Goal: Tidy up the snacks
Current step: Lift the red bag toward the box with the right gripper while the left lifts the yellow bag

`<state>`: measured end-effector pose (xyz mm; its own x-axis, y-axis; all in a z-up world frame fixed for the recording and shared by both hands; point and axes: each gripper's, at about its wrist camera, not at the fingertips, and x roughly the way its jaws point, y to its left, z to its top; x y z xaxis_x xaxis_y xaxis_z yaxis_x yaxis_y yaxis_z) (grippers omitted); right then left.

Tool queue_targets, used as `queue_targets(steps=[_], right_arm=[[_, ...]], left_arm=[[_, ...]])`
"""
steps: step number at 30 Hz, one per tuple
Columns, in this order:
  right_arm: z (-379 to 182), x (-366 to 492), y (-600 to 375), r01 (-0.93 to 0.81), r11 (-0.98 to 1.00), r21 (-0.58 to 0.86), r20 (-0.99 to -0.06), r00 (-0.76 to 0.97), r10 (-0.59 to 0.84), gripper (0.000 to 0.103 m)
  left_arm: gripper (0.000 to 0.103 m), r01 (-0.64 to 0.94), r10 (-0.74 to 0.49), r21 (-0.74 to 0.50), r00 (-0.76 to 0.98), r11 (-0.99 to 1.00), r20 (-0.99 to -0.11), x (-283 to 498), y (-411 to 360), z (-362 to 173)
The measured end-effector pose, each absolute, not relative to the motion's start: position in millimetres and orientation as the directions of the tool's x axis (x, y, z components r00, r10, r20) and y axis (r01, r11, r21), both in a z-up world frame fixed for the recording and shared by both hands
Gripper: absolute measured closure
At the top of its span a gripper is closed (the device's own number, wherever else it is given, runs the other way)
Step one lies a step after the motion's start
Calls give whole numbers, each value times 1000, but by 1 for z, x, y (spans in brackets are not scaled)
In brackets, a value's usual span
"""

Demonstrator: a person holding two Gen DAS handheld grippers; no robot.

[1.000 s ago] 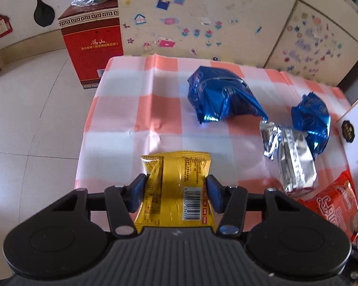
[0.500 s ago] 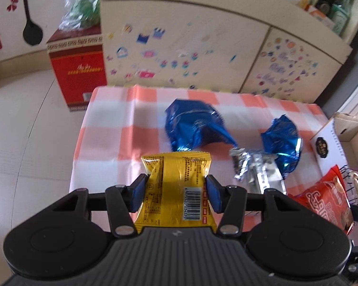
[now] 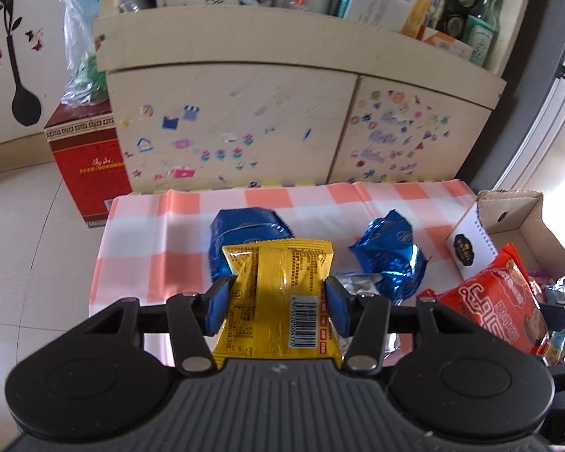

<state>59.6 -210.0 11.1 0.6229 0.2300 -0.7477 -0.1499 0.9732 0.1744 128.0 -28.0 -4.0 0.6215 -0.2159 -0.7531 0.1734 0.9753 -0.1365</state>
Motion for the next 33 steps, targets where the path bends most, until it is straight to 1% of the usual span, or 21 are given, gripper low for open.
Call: queue_targets(steps=[12,22,28,33], right_arm=[[31,55,-231,-114,983,143,-702,689,182,25],[49,47,-262,-44,987,153,-657,742,135,25],[58,43,-278,-13,988,156,-635,765,110,25],[64,40,-297,33,986,163,-621,780,76,25]], left_arm=[[51,220,-245,-130,653,967,-717,125,-55,9],[51,266,-275,-122,676,956,-684,120,-82,19],[51,296,-309,-137,677,945,-669,116,-99,23],[51,351,-361,-150,673,924,-645,109,-119,29]])
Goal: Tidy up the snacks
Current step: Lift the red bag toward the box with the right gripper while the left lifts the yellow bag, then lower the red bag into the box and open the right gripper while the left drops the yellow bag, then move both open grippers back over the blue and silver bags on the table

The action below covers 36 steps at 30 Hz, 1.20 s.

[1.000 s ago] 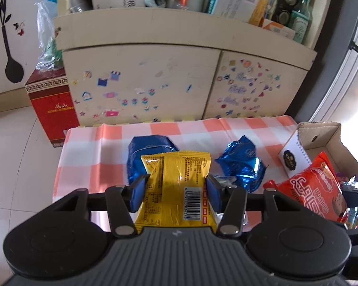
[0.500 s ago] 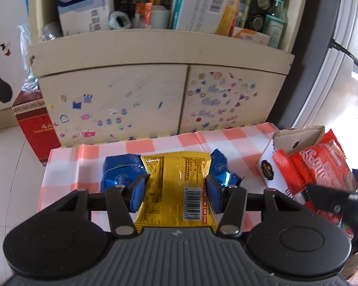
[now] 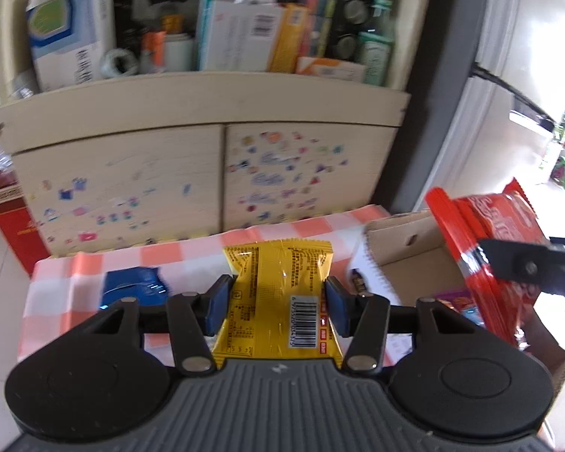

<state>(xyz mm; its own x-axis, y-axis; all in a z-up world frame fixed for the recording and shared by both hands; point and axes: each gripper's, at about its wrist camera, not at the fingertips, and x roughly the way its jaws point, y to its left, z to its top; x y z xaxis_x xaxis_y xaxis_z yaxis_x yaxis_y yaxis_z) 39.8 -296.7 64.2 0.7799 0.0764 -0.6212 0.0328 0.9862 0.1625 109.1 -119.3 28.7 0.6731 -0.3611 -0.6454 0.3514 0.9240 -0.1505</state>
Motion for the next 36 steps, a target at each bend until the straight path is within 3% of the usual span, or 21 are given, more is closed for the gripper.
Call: queue_targets(steps=[14,24,26,28,30,36], right_arm=[[61,23,-351,261,949,177,-636,766,-92,24],[49,21,-380,403,886,229,-645,744,-172,25],[46,23,-383,426,875,230,-651,735,-187,24],[45,23,-386,452,861,234,-658,725,-202,18],[45,22,-389,464,849,252,-656,727,-202,17],[49,20,-387,450,852,269,-642,743,-190,14]], left_arm=[[51,569,-587,-242,562,786,-583,83,-196,29],[50,628,-653,-286,490,724,-577,86,-235,5],[44,628,-653,-290,480,722,-585,84,-239,0],[28,638,-657,-286,472,715,-588,82,-241,0],[20,644,-655,-272,480,715,-583,79,-240,5],[17,609,-639,-288,497,739,-587,85,-224,18]])
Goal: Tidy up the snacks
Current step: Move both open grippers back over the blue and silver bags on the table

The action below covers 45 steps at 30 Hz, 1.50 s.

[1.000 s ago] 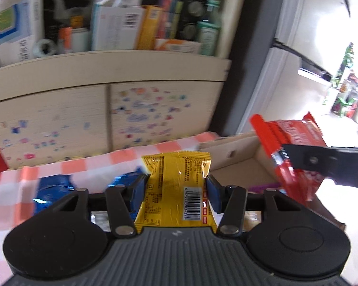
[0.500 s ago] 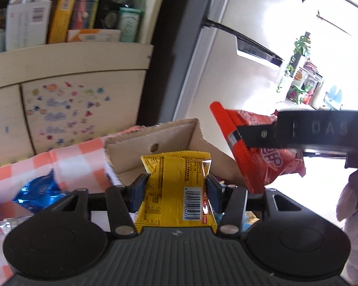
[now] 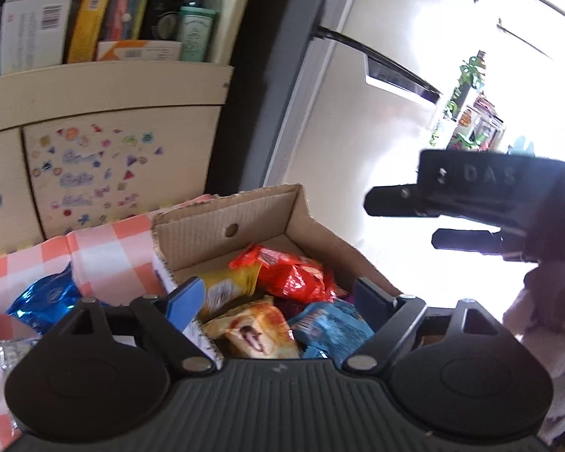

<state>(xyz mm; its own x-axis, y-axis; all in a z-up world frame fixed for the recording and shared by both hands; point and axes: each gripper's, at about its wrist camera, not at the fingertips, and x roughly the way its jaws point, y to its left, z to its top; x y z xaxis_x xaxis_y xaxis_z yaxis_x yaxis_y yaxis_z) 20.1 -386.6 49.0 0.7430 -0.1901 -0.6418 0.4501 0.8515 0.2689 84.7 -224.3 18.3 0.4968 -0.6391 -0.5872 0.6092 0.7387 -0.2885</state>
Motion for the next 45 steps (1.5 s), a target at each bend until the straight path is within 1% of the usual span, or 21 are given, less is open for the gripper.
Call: queue_targets(steps=[7,14,20,25,29,37,45], right_arm=[[50,28,-370,385,886,259,-639,756,-141,12],[55,38,-342,303,930,209,-622,775,-112,9],[55,46,-322,230,951,207,-624,780,-53,7],[54,54,-305,181,964,196,-629,777,-18,7],[51,59,-291,136,971,197,-638,770,22,7],[36,67,-261,40,976,214,-673,730,117,6],[6,82,-234,-3,967,256,-729,656,195,6]], left_arm=[[17,570,-583,-251,528,782,-618,90,-200,23],[16,516,-508,-192,586,835,-632,98,-170,33],[15,447,-452,-189,608,874,-653,111,-137,38],[14,385,-395,-168,647,907,-652,124,-106,45],[13,336,-363,-174,660,926,-658,133,-82,48],[12,244,-279,-153,659,958,-698,157,-48,33],[13,148,-200,-136,646,980,-737,192,-25,6]])
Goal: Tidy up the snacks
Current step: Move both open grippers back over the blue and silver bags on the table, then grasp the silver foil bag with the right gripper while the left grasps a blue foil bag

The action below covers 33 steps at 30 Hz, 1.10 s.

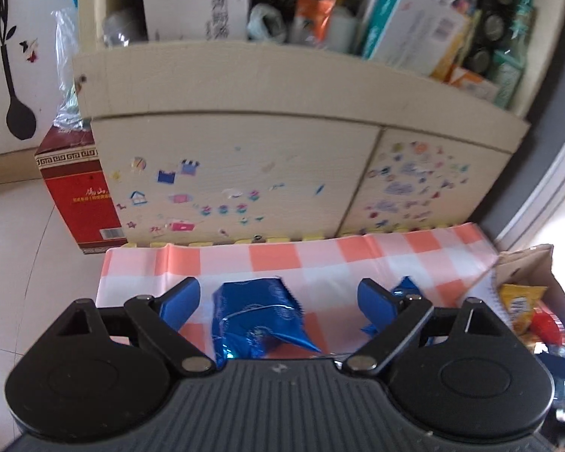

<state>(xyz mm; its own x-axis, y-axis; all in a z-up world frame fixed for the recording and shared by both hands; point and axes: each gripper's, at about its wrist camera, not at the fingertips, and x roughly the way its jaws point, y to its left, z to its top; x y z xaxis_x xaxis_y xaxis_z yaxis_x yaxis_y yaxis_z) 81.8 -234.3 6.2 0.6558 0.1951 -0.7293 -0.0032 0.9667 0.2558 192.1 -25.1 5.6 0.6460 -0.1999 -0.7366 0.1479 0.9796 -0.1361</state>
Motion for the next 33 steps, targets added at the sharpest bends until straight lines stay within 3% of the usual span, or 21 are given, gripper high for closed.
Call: queue_targets(steps=[10,22,33], right_arm=[[-34,99,-202,-52,966,253,-791,564,238,6],[-60,114,-178,-54,962,267,-798,547,253,6],[-72,127,-158,-67,982,178,-809,559,185,10]], left_arm=[[13,121,-136,-82,565,989,-814,225,-25,-44],[13,136,-148,-90,518,987,-842,246,-31,-69],[13,158,-123,-50,502,986,-856,246,-31,-80]])
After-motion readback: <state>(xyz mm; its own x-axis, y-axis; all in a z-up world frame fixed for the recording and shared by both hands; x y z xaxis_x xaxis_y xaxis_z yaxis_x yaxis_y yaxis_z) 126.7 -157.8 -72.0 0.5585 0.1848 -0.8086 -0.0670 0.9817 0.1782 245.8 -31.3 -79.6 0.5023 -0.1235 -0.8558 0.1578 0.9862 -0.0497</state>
